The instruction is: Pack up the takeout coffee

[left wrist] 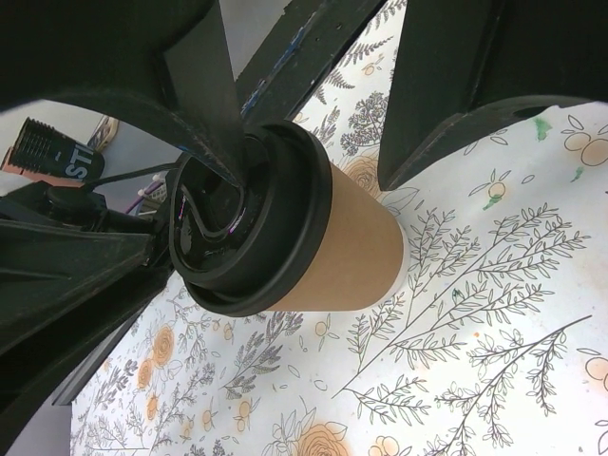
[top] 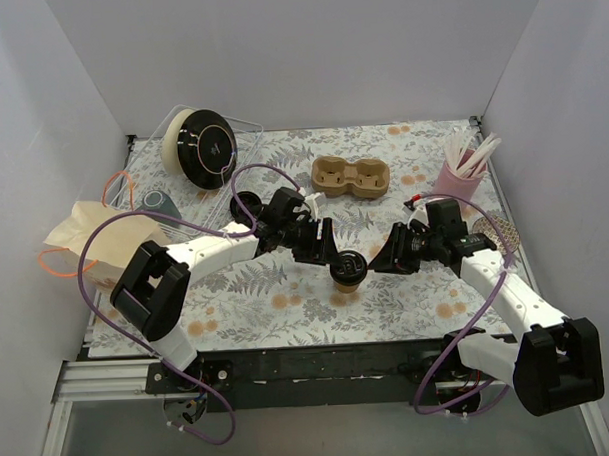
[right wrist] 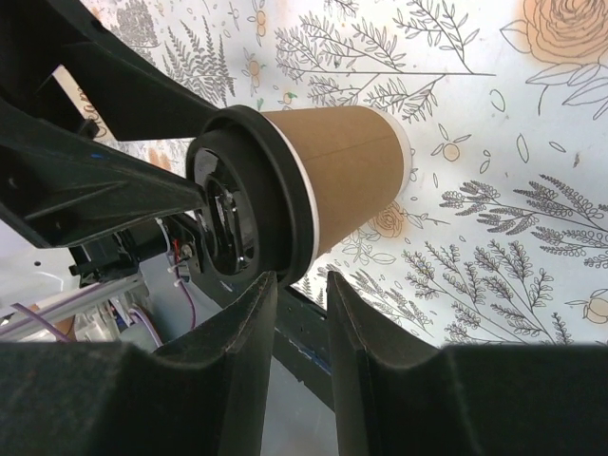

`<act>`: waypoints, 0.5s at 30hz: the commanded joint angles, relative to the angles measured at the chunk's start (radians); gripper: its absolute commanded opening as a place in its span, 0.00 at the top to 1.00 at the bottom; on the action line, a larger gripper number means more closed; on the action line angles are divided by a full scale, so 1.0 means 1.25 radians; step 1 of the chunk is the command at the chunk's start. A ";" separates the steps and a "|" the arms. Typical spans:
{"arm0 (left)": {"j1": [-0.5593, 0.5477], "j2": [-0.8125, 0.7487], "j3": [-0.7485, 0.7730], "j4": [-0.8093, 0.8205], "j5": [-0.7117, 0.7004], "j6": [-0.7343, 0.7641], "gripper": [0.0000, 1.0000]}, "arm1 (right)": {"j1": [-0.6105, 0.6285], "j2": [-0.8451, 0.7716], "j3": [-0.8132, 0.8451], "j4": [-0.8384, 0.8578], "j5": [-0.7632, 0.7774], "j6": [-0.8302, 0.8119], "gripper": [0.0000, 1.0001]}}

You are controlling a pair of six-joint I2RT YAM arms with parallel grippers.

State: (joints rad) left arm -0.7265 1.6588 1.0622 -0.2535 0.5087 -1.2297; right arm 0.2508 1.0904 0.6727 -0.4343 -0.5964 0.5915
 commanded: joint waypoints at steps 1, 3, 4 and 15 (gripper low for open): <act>-0.002 -0.003 -0.013 -0.014 -0.014 0.020 0.45 | 0.004 -0.010 -0.029 0.060 -0.027 0.018 0.65; -0.003 -0.003 -0.019 -0.011 -0.017 0.018 0.45 | 0.008 -0.006 -0.039 0.074 -0.028 0.020 0.64; -0.003 -0.003 -0.023 -0.010 -0.017 0.018 0.45 | 0.009 0.001 -0.040 0.076 -0.028 0.019 0.64; -0.003 0.002 -0.032 -0.006 -0.012 0.012 0.45 | 0.026 0.009 -0.072 0.111 -0.036 0.034 0.64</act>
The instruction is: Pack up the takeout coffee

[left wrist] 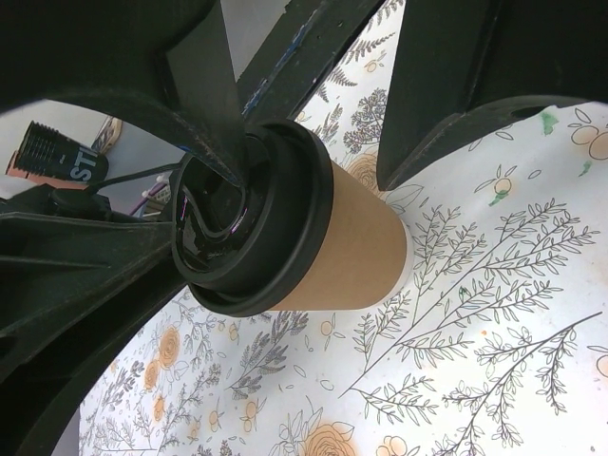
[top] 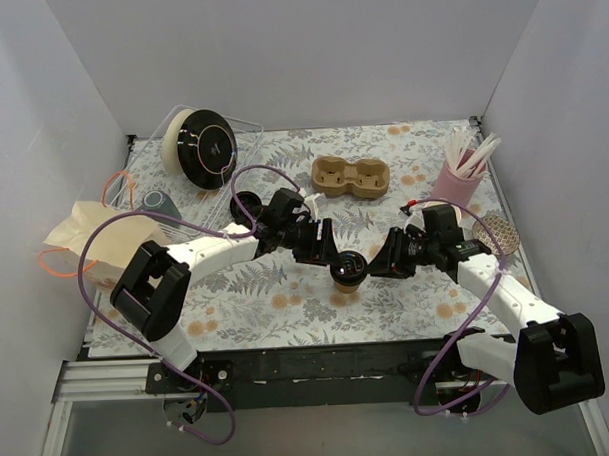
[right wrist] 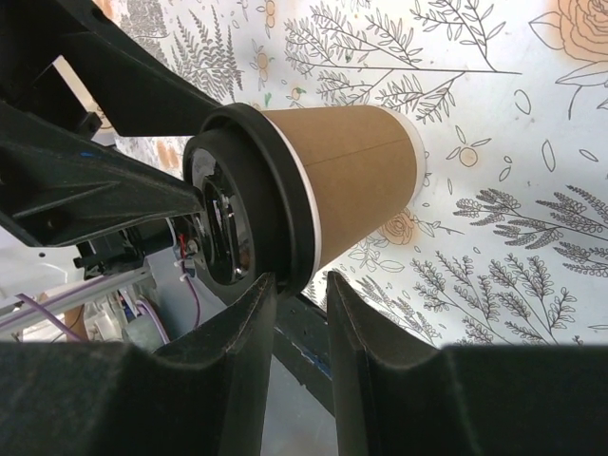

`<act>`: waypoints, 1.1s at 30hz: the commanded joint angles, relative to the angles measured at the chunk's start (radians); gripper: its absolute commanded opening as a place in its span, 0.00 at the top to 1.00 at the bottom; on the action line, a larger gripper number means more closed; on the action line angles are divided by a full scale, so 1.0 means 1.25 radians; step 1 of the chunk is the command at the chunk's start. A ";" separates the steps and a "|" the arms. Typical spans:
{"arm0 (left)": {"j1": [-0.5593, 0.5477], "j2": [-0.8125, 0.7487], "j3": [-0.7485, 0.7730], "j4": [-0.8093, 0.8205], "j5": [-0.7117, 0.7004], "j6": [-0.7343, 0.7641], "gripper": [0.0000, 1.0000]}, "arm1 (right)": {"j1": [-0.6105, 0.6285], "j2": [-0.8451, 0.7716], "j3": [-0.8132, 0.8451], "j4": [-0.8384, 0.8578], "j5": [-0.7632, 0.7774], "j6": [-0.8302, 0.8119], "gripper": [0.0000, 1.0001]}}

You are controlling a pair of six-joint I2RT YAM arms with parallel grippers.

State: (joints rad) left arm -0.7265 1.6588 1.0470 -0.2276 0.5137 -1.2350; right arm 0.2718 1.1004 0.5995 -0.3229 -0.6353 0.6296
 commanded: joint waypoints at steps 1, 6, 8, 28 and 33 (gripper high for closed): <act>-0.003 0.003 -0.020 -0.027 -0.016 0.017 0.45 | 0.010 -0.002 -0.022 0.021 0.004 0.004 0.65; -0.003 0.014 -0.031 -0.027 -0.013 0.017 0.46 | 0.011 0.002 -0.048 0.001 0.054 -0.009 0.73; -0.003 0.017 -0.034 -0.025 -0.013 0.017 0.47 | 0.011 0.000 -0.062 -0.001 0.064 -0.016 0.74; -0.003 0.051 -0.057 -0.030 -0.018 0.020 0.51 | 0.011 -0.043 -0.104 -0.003 0.166 0.006 0.79; -0.003 0.067 -0.035 -0.051 -0.018 0.041 0.51 | 0.011 -0.065 0.053 -0.078 0.187 -0.009 0.70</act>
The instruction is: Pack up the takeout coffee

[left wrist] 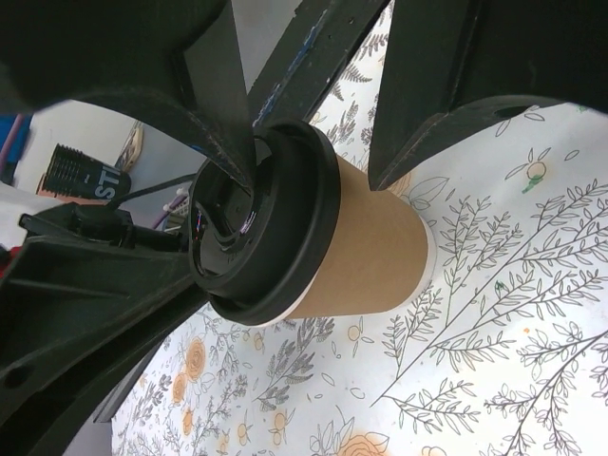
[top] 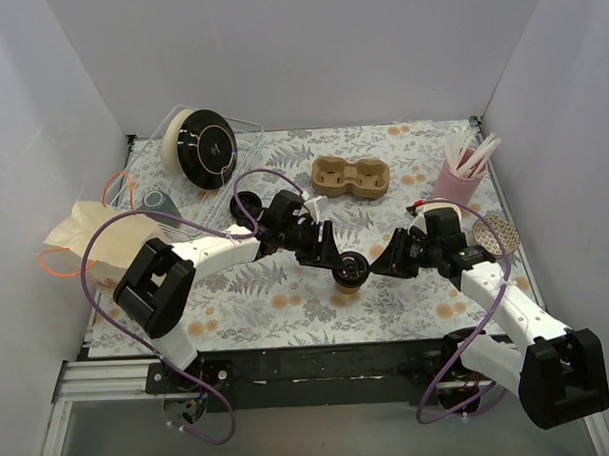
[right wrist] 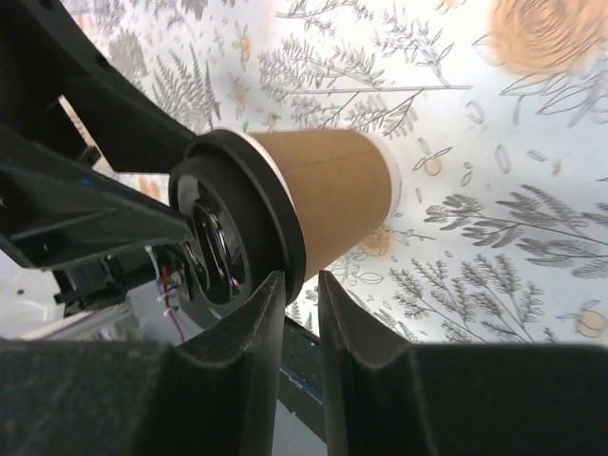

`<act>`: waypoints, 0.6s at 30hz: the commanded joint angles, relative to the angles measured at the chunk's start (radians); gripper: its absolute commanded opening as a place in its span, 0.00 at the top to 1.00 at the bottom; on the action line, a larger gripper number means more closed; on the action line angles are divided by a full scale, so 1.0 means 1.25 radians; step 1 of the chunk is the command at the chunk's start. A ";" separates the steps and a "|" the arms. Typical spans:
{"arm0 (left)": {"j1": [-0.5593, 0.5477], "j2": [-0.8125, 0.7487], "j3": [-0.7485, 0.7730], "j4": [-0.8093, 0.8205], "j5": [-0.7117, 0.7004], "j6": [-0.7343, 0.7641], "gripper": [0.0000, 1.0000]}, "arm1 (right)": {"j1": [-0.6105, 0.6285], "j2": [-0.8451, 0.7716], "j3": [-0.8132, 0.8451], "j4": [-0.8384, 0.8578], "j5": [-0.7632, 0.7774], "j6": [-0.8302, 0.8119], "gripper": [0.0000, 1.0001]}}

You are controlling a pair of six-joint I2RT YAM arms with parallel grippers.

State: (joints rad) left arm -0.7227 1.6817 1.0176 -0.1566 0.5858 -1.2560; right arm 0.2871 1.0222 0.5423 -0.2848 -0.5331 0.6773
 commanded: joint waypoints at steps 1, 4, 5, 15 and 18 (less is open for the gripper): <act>-0.006 0.049 -0.009 -0.109 -0.077 0.059 0.51 | -0.001 0.001 0.115 -0.112 0.105 -0.052 0.69; -0.006 0.050 -0.009 -0.113 -0.080 0.066 0.51 | -0.001 0.025 0.159 -0.128 0.112 -0.077 0.69; -0.006 0.051 -0.008 -0.115 -0.080 0.070 0.51 | -0.001 0.031 0.164 -0.129 0.112 -0.083 0.69; -0.006 0.065 0.011 -0.130 -0.078 0.080 0.51 | 0.000 0.077 0.170 -0.122 0.083 -0.127 0.71; -0.006 0.070 0.013 -0.130 -0.078 0.080 0.51 | 0.000 0.085 0.170 -0.116 0.065 -0.133 0.71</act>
State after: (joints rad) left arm -0.7231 1.7119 1.0595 -0.1909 0.6071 -1.2228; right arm 0.2874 1.1198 0.7315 -0.4423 -0.4232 0.5446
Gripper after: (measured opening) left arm 0.491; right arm 0.294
